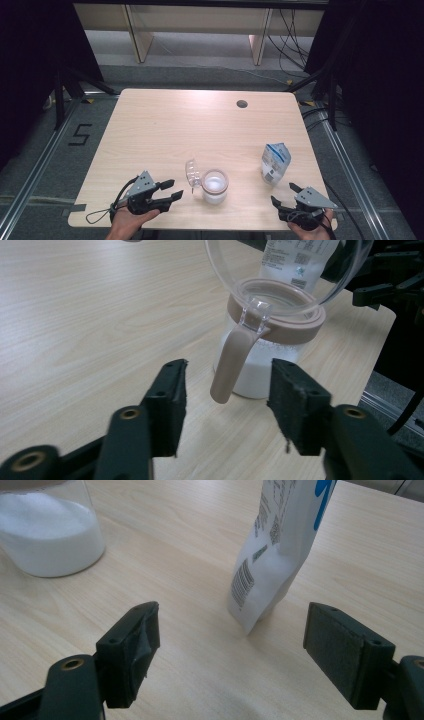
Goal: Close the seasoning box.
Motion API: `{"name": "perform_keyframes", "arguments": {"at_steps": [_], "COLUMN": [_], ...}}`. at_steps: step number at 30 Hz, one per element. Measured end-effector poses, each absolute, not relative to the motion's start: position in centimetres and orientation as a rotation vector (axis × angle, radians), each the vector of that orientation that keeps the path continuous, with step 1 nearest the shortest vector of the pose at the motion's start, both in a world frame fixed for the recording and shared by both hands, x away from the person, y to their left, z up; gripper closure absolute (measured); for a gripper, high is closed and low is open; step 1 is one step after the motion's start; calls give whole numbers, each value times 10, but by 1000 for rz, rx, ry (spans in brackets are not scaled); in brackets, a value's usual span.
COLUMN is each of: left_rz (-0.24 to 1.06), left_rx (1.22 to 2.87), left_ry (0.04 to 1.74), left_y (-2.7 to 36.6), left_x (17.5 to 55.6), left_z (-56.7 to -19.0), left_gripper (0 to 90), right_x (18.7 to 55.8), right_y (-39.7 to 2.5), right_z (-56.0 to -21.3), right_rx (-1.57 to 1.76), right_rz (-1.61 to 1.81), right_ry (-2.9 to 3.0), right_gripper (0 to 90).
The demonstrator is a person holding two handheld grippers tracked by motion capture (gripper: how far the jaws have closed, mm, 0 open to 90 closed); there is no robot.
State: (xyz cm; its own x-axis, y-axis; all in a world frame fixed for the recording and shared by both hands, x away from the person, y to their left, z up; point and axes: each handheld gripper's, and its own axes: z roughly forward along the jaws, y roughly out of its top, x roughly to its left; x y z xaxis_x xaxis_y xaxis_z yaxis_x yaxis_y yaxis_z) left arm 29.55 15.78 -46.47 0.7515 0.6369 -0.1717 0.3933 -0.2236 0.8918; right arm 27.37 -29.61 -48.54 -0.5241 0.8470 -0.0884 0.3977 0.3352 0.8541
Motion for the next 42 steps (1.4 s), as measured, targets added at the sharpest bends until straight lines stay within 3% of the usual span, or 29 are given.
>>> {"name": "perform_keyframes", "arguments": {"at_steps": [5, 20, 42], "left_rz": [276, 290, 317], "left_rx": [1834, 1819, 1820], "left_ry": [812, 798, 734], "left_y": [154, 150, 136], "left_x": [295, 297, 306], "left_z": [-461, -451, -443], "left_gripper": [616, 801, 869], "right_x": [271, 266, 269], "right_y": [-294, -286, -286], "right_z": [-486, -486, -486], "right_rx": [1121, 1119, 1071], "right_rz": [1111, 1100, 1100], "right_ry": [2094, 2120, 2130], "right_gripper": [236, 247, 254]}}
